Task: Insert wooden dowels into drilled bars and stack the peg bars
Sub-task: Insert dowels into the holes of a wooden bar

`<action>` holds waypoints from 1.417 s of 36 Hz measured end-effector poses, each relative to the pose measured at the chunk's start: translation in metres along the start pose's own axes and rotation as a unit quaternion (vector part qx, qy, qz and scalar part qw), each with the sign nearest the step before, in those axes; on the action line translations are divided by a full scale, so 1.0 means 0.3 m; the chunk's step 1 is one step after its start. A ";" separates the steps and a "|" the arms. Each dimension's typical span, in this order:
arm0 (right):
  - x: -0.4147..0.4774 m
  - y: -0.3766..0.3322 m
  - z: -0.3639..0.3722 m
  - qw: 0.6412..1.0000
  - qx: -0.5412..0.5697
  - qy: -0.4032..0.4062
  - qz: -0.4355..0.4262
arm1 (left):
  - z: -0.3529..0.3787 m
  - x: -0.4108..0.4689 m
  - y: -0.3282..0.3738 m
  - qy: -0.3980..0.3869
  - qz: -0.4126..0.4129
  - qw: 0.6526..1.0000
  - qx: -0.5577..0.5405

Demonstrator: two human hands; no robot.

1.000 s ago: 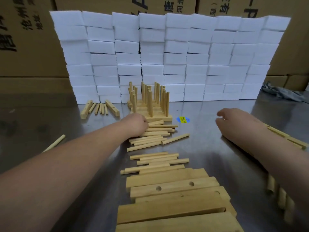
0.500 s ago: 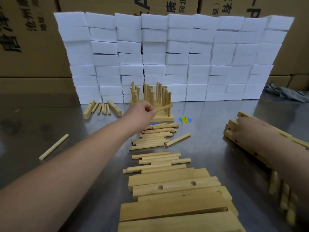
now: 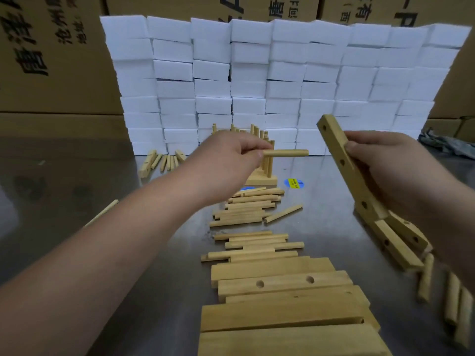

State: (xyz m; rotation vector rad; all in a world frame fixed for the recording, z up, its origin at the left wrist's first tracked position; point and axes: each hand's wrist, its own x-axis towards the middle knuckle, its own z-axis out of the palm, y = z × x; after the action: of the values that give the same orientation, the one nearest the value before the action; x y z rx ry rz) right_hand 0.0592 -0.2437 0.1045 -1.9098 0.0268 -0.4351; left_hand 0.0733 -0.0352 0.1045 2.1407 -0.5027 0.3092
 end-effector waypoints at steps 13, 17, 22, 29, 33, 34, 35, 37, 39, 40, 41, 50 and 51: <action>-0.072 -0.045 0.063 0.940 0.301 -0.123 0.101 | -0.041 -0.035 0.065 0.031 0.051 0.997 0.049; -0.072 -0.041 0.067 0.931 0.319 -0.154 0.091 | -0.041 -0.032 0.059 0.048 0.045 0.994 0.083; -0.062 -0.032 0.076 0.933 0.305 -0.168 0.089 | -0.041 -0.027 0.044 0.057 0.041 0.991 0.113; -0.057 -0.018 0.086 0.938 0.273 -0.200 0.080 | -0.031 -0.023 0.038 0.064 0.060 0.987 0.137; -0.049 -0.012 0.078 0.942 0.273 -0.176 0.083 | -0.046 -0.023 0.045 0.072 0.068 0.986 0.132; -0.047 -0.011 0.077 0.943 0.271 -0.172 0.083 | -0.049 -0.023 0.047 0.080 0.071 0.986 0.131; -0.047 -0.011 0.075 0.944 0.270 -0.173 0.082 | -0.050 -0.024 0.048 0.086 0.074 0.985 0.131; -0.050 -0.014 0.076 0.940 0.272 -0.187 0.081 | -0.046 -0.025 0.048 0.086 0.078 0.985 0.130; -0.054 -0.015 0.080 0.938 0.270 -0.201 0.079 | -0.036 -0.026 0.045 0.084 0.085 0.984 0.132; -0.055 -0.016 0.081 0.939 0.266 -0.204 0.077 | -0.032 -0.026 0.043 0.086 0.090 0.983 0.137; -0.055 -0.016 0.082 0.940 0.262 -0.206 0.076 | -0.028 -0.027 0.042 0.088 0.095 0.981 0.141; -0.056 -0.022 0.075 0.945 0.242 -0.209 0.063 | -0.031 -0.029 0.043 0.088 0.128 0.973 0.169; -0.059 -0.025 0.074 0.946 0.241 -0.209 0.060 | -0.032 -0.030 0.044 0.089 0.129 0.974 0.167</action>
State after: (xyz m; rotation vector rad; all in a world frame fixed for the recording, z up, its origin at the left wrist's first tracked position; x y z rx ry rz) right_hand 0.0483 -0.2170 0.0993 -1.4701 -0.2240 0.0560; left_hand 0.0588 -0.0322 0.1159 2.3411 -0.6625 0.7706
